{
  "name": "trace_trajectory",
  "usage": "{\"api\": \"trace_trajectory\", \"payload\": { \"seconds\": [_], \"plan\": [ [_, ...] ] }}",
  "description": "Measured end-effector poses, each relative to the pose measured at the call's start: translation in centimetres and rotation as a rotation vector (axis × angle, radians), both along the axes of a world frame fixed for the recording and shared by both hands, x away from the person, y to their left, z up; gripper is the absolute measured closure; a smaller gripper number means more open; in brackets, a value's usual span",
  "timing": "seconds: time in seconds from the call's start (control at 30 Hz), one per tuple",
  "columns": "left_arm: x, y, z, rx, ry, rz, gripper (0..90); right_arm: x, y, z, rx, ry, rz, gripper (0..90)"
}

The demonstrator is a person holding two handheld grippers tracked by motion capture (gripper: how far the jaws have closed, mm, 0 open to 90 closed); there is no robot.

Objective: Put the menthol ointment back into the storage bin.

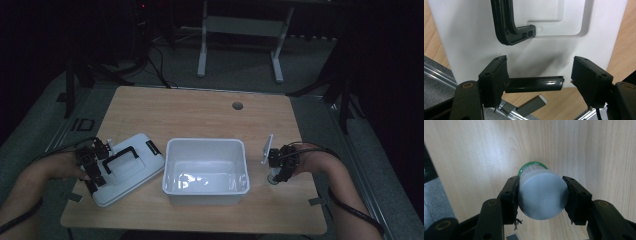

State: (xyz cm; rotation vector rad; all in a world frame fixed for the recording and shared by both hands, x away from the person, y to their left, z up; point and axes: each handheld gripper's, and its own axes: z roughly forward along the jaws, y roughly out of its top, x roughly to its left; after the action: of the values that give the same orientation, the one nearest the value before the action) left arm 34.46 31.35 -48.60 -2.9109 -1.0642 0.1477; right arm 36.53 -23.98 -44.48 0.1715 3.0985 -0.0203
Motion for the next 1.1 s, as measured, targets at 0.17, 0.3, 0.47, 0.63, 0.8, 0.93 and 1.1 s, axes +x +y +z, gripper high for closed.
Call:
{"api": "trace_trajectory", "payload": {
  "seconds": [0.17,0.3,0.47,0.63,0.8,0.93,1.1],
  "plan": [
    [0.0,0.0,0.1,0.005,-0.001,-0.004,29.0,-0.8,0.6,0.6,-0.006,0.003,0.007,50.0],
    [0.0,-0.1,0.1,0.007,0.0,-0.003,29.0,-1.5,1.2,1.2,-0.012,-0.013,0.012,50.0],
    [0.1,-0.1,0.2,0.006,-0.015,-0.002,29.0,-2.0,1.7,2.3,-0.001,-0.024,0.022,50.0],
    [0.0,0.0,0.3,0.008,-0.021,-0.001,29.0,-2.5,2.3,3.3,-0.019,-0.045,0.028,50.0],
    [-0.1,-0.2,0.8,-0.004,-0.041,-0.007,28.9,-2.8,2.9,4.4,-0.018,-0.058,0.015,50.0],
    [-0.1,-0.3,0.8,0.011,-0.031,-0.009,28.9,-3.0,3.2,5.0,-0.012,-0.055,0.027,50.0],
    [-0.2,-0.4,0.9,0.013,-0.034,-0.011,28.9,-3.4,3.7,5.7,-0.004,-0.059,0.042,50.0]
  ]
}}
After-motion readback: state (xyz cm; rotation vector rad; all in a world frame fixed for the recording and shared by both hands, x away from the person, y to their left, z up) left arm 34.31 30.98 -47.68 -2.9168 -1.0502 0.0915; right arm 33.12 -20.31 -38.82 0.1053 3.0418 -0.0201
